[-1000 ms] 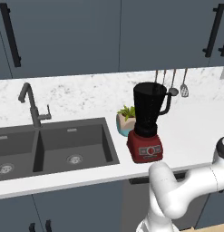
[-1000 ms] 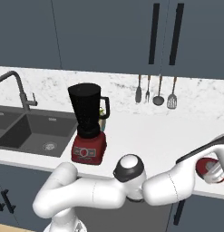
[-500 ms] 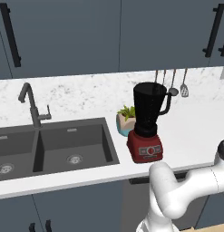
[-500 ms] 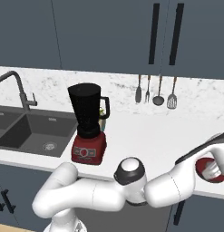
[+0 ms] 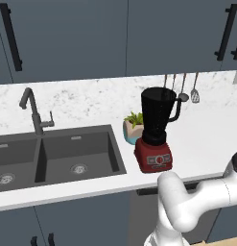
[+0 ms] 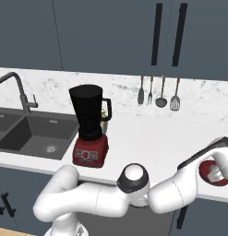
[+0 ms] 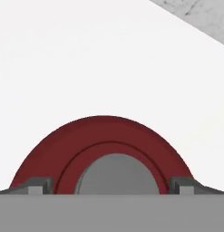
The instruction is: Close the lid blender by securely placing the lid on top.
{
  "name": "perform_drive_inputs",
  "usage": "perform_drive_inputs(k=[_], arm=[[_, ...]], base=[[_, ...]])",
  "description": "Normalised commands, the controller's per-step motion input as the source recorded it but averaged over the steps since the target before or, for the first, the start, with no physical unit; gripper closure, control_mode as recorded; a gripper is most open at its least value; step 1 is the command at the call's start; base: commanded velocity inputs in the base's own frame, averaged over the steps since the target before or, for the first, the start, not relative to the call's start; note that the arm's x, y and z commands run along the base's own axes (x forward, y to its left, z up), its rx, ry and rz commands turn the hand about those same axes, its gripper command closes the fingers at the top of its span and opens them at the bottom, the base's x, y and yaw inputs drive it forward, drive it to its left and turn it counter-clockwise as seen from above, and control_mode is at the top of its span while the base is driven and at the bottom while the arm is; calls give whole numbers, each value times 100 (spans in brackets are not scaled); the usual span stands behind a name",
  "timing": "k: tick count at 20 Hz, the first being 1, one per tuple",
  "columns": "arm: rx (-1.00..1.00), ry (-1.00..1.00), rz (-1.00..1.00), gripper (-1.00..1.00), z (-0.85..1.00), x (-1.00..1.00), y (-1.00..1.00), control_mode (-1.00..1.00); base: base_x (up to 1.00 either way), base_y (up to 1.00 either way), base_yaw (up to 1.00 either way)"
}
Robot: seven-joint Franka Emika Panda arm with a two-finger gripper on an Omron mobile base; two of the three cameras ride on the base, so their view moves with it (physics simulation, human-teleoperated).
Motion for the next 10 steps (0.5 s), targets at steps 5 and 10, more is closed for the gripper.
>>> perform_drive_inputs(k=[5,10], arm=[[0,0,3,-100,0,19,-42,-100],[0,11,6,-100,0,9,-45,-100]], base=[[0,0,0],[0,0,0]])
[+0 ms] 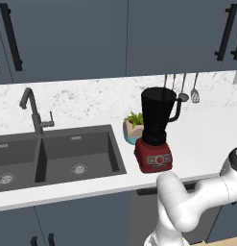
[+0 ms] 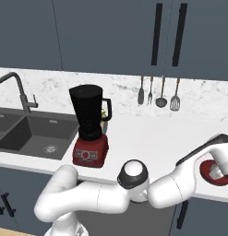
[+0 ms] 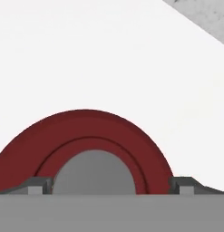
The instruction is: Close the lid blender by securely placing the lid on top.
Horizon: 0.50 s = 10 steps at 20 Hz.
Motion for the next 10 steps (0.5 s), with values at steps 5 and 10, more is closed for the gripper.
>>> perform_drive_inputs(k=[5,10], arm=[[0,26,9,-100,-9,0,-37,-100],[0,26,10,-100,-21,2,-33,-100]], base=[[0,0,0],[0,0,0]])
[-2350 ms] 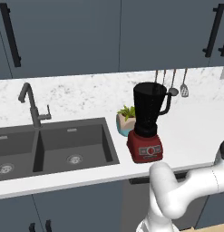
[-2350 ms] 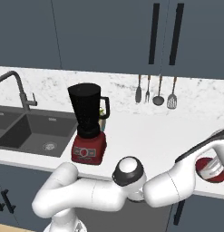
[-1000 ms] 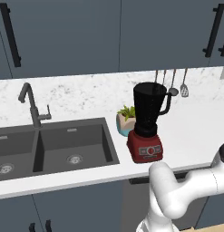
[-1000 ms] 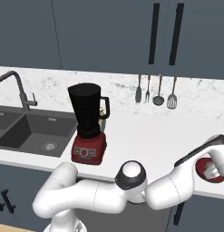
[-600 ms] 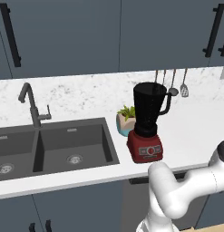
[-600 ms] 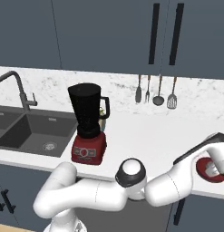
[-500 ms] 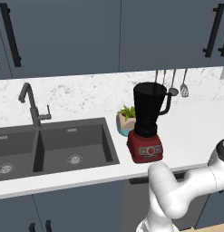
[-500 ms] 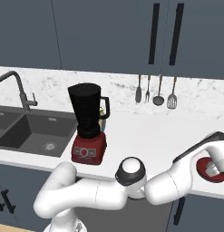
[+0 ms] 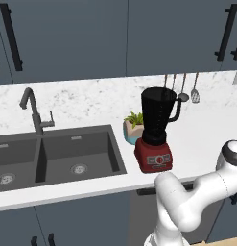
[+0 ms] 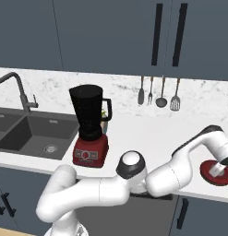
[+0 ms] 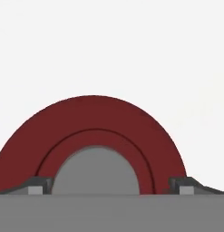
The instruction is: Close the lid blender by securely placing the lid on top.
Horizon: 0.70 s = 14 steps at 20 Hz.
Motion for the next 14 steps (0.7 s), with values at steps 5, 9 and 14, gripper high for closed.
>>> perform_drive_inputs(k=[5,9,14], arm=[[0,32,12,100,-54,3,-30,-100],[-2,18,11,100,-51,1,-20,-100],[-1,8,7,100,-20,-1,-10,-100]], base=[[0,0,0],[0,0,0],[0,0,0]])
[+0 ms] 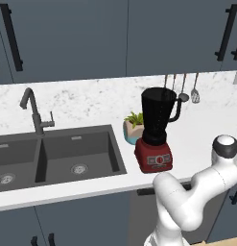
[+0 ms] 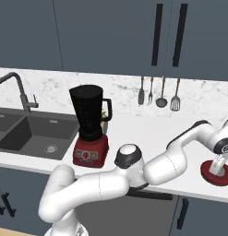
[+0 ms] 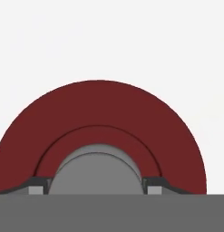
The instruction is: Close the lid blender by securely placing the lid on top.
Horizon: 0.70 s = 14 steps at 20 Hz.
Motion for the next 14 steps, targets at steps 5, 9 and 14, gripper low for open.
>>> perform_drive_inputs(k=[5,9,14], arm=[[3,-1,2,100,2,-36,-1,-100],[12,-21,0,100,51,-46,1,-100],[6,-33,0,100,97,-28,42,-100]], base=[[0,0,0],[0,0,0],[0,0,0]])
